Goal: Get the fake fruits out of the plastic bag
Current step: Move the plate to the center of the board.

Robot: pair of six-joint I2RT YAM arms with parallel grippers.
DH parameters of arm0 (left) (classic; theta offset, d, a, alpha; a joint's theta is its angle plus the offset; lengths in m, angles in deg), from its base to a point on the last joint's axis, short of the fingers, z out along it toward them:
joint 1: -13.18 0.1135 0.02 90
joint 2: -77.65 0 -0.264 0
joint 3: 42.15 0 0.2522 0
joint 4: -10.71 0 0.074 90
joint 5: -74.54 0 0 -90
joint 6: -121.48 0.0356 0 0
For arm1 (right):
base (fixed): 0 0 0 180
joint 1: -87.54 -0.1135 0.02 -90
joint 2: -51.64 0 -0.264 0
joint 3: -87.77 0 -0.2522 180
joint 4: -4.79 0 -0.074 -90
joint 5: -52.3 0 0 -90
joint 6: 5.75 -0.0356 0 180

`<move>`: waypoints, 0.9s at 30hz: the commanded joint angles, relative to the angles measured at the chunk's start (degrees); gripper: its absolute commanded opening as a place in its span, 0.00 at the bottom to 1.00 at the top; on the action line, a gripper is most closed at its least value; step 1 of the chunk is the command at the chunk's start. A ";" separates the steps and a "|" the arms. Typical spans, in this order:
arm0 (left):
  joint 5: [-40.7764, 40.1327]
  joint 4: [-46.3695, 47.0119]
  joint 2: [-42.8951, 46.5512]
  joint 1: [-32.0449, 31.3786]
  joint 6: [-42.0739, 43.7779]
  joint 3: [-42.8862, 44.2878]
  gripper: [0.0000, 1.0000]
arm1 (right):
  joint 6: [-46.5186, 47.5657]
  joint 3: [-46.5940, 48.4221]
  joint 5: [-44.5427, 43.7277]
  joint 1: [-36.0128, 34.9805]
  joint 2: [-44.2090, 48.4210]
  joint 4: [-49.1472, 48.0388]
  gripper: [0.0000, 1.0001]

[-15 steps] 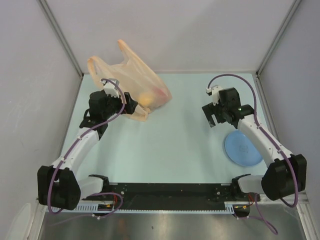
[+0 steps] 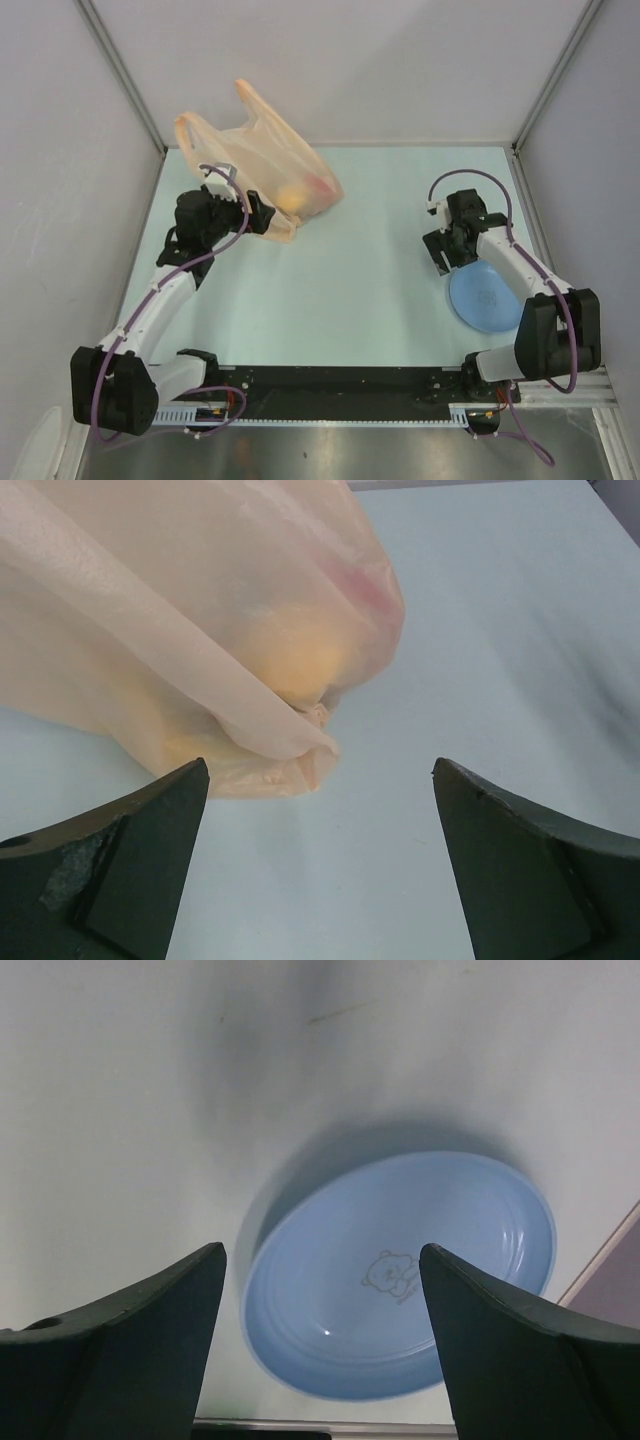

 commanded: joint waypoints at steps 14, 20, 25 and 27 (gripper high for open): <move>-6.75 2.20 1.50 -0.31 7.88 -1.14 1.00 | -3.68 1.37 -3.10 -3.22 -10.57 1.32 0.64; -8.60 1.24 -0.08 -0.22 11.23 -0.17 1.00 | -4.29 1.54 -4.15 -3.22 -14.36 1.58 0.56; -8.26 -0.17 -0.87 0.57 10.88 1.23 1.00 | -5.34 1.81 -4.94 -4.10 -16.91 1.50 0.38; -8.43 -0.88 -0.61 0.83 11.23 1.50 1.00 | -5.52 1.81 -5.47 -5.50 -17.17 1.58 0.32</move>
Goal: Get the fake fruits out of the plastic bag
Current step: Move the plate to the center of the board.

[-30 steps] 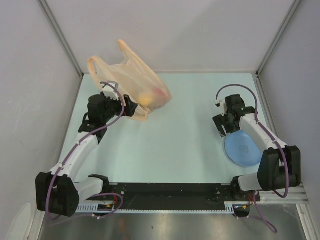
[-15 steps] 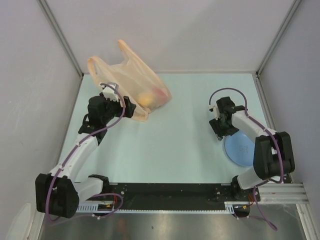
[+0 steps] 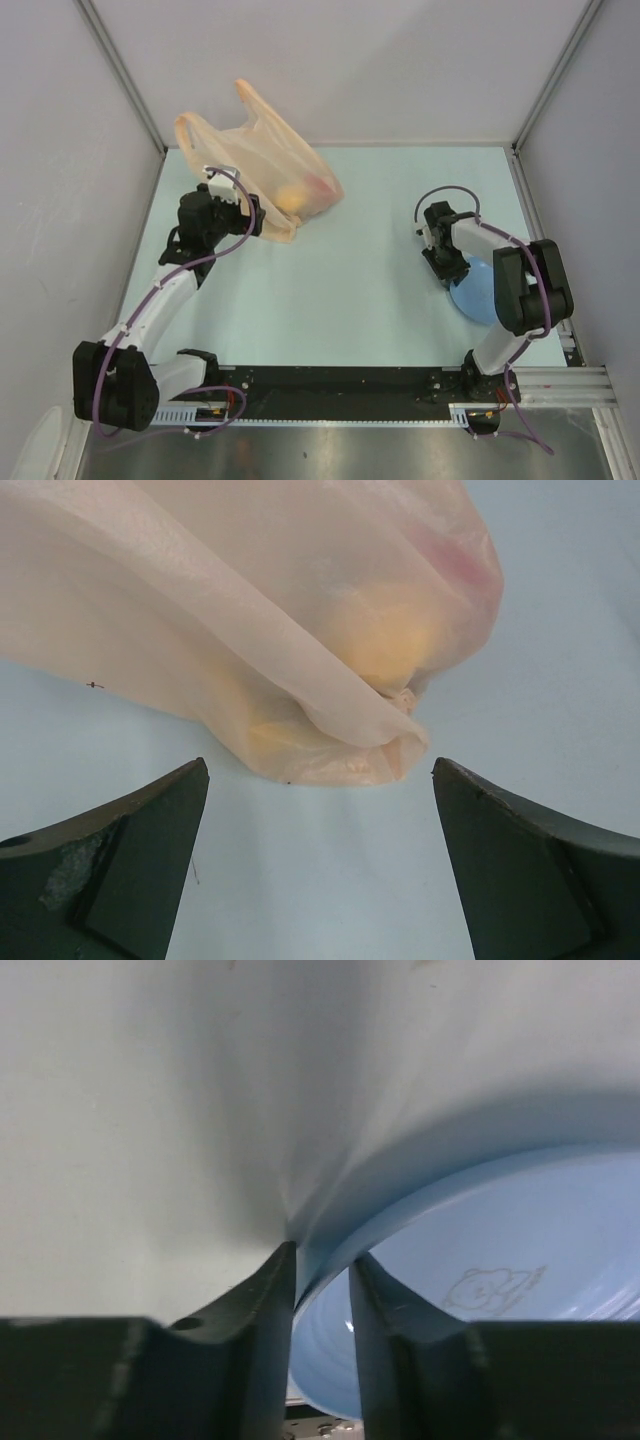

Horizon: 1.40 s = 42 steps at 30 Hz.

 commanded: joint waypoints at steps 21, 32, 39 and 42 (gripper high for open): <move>-7.59 -0.02 8.28 1.76 6.67 -1.73 1.00 | 32.12 1.88 25.99 -31.52 0.14 4.03 0.00; -5.58 -3.43 7.23 6.50 6.32 1.07 1.00 | 34.78 -0.93 35.57 -45.47 6.03 0.78 0.00; -1.09 -5.82 5.82 9.49 6.50 4.41 1.00 | 26.79 -3.14 31.72 -48.22 4.53 -4.67 0.58; -0.39 -5.91 6.52 11.69 4.22 8.79 1.00 | 25.28 0.79 26.79 -46.65 7.69 -1.96 0.70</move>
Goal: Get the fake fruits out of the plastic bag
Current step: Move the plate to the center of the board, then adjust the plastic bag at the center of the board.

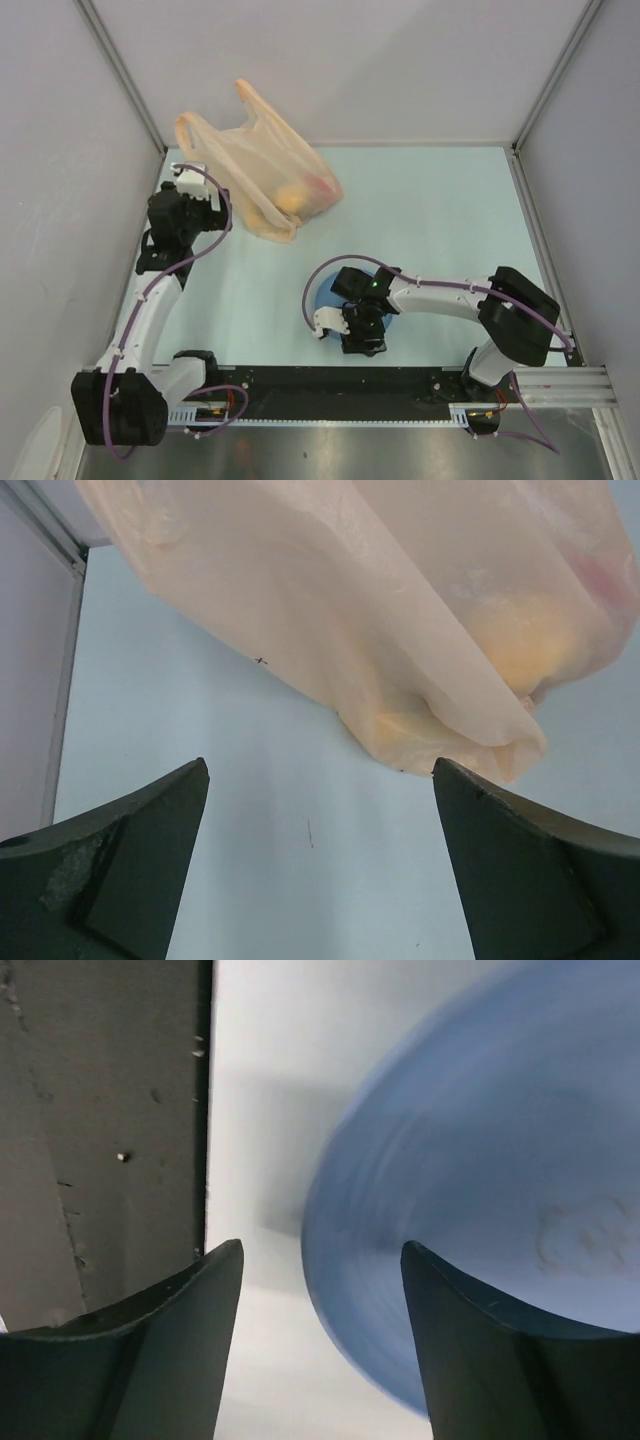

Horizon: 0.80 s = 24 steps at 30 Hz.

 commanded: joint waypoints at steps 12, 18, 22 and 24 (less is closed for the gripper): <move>1.82 -3.15 -20.96 7.12 -15.69 35.90 1.00 | -25.76 30.77 -8.24 21.54 -0.32 -11.81 0.88; 8.56 -3.33 -34.74 11.25 -30.96 47.59 1.00 | -34.57 56.69 -12.90 27.35 -16.60 -20.69 0.86; 14.19 -2.46 -42.59 12.40 -38.03 54.19 1.00 | -32.46 76.72 -13.35 28.14 -35.45 -21.93 0.86; 17.45 1.32 -44.43 12.49 -39.61 54.37 1.00 | -33.42 89.25 -13.18 28.75 -42.34 -22.72 0.86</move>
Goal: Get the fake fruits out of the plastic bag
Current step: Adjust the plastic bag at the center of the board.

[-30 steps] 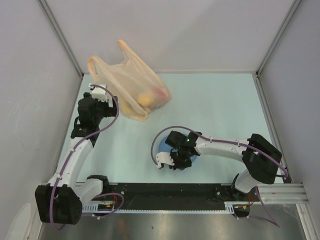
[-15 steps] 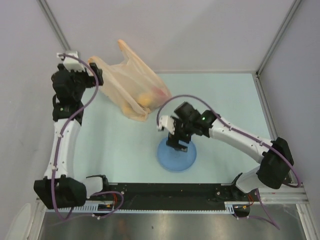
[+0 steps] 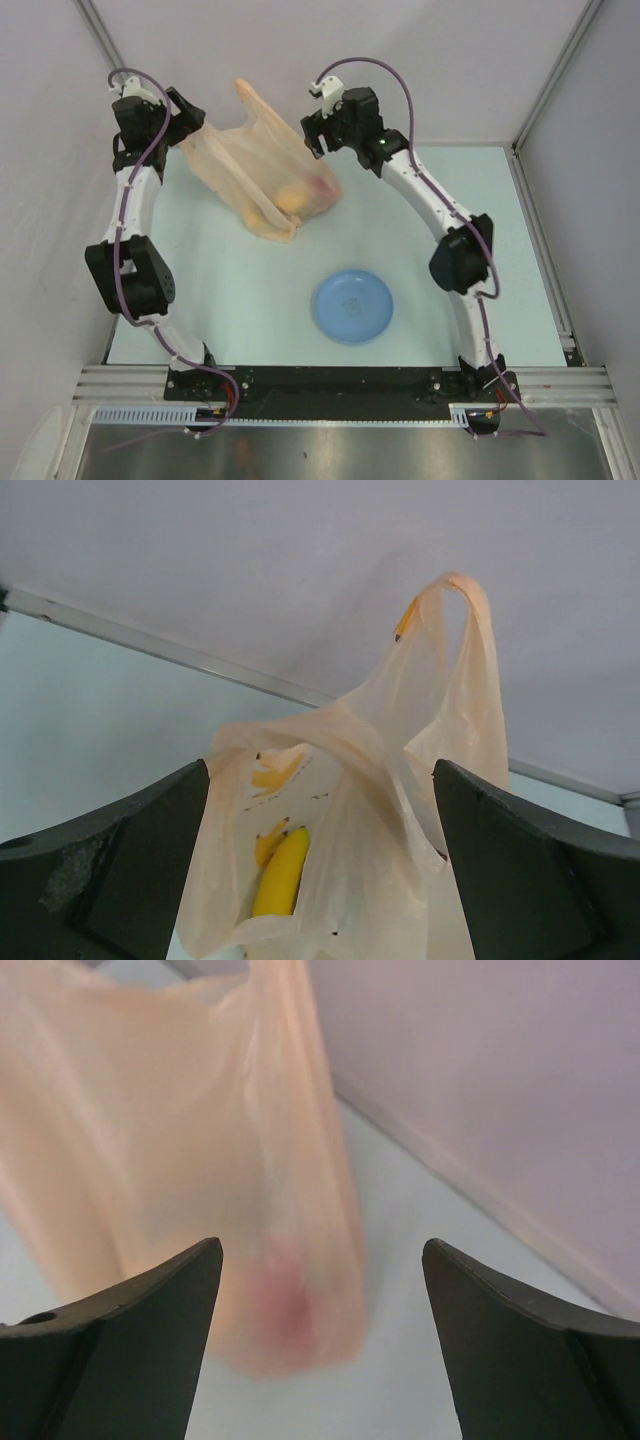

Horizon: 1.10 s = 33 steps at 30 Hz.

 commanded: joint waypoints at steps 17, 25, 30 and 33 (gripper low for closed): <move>14.98 3.95 0.61 0.14 -3.64 -2.32 0.00 | -6.97 26.24 -2.60 -1.17 -37.29 -46.73 0.80; 17.79 4.46 -9.92 -6.79 1.90 17.34 0.00 | -3.63 23.25 -10.78 3.66 -28.26 -49.12 0.00; 19.73 10.88 -13.88 -12.42 -0.82 30.02 0.00 | -1.78 10.88 -13.77 9.18 -14.29 -46.48 0.00; 24.20 13.17 -12.92 -14.27 -3.10 30.03 0.00 | -1.69 -3.08 -13.16 10.95 -2.69 -44.45 0.00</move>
